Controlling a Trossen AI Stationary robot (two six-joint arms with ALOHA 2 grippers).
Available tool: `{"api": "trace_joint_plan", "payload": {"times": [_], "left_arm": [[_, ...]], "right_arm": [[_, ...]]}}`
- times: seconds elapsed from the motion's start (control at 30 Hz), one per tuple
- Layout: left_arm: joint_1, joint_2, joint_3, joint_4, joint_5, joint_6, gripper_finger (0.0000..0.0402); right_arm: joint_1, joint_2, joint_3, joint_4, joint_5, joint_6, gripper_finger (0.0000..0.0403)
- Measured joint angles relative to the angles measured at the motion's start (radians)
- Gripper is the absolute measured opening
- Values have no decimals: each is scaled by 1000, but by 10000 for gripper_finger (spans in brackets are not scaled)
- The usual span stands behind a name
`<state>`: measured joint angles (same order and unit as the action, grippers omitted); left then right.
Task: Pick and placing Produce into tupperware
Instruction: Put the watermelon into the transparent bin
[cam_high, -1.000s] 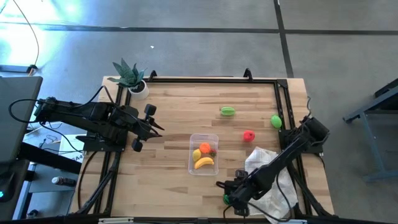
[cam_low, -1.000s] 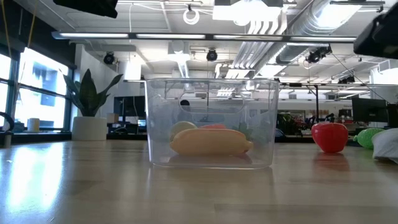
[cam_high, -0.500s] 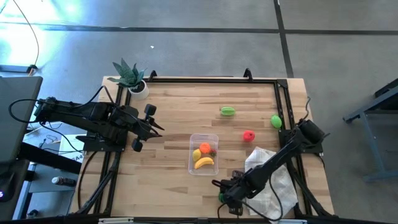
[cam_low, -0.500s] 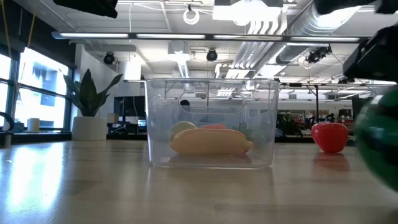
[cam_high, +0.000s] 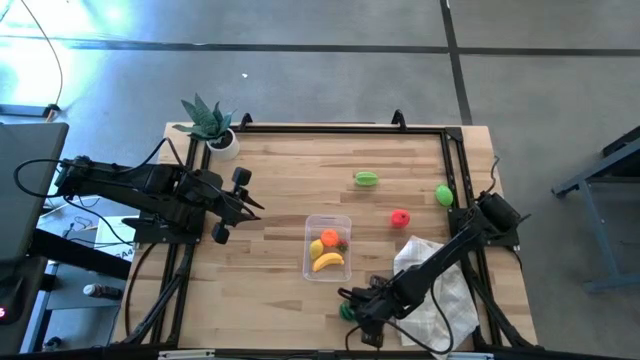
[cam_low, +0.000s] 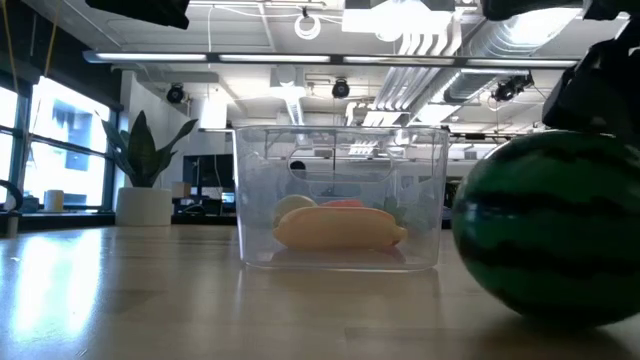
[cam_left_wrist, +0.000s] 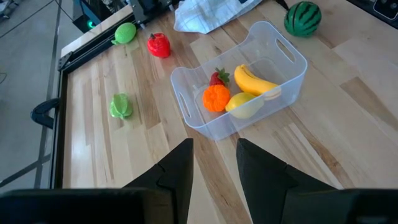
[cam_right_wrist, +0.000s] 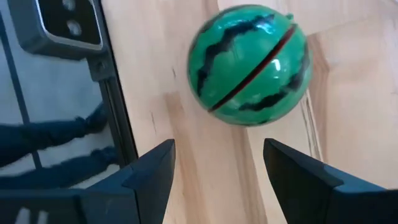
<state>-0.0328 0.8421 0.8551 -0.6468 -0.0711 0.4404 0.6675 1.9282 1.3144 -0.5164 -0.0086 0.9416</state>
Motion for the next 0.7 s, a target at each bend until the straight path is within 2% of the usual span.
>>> {"api": "trace_joint_plan", "payload": {"times": [0.17,0.4,0.5,0.7], "left_arm": [[0,0,0,0,0,0,111],[0,0,0,0,0,0,111],[0,0,0,0,0,0,111],[0,0,0,0,0,0,111]], "right_arm": [[-10,0,0,6,43,100,236],[-21,-1,0,9,160,284,236],[-33,-1,0,22,165,339,236],[-35,-2,0,61,194,355,237]]}}
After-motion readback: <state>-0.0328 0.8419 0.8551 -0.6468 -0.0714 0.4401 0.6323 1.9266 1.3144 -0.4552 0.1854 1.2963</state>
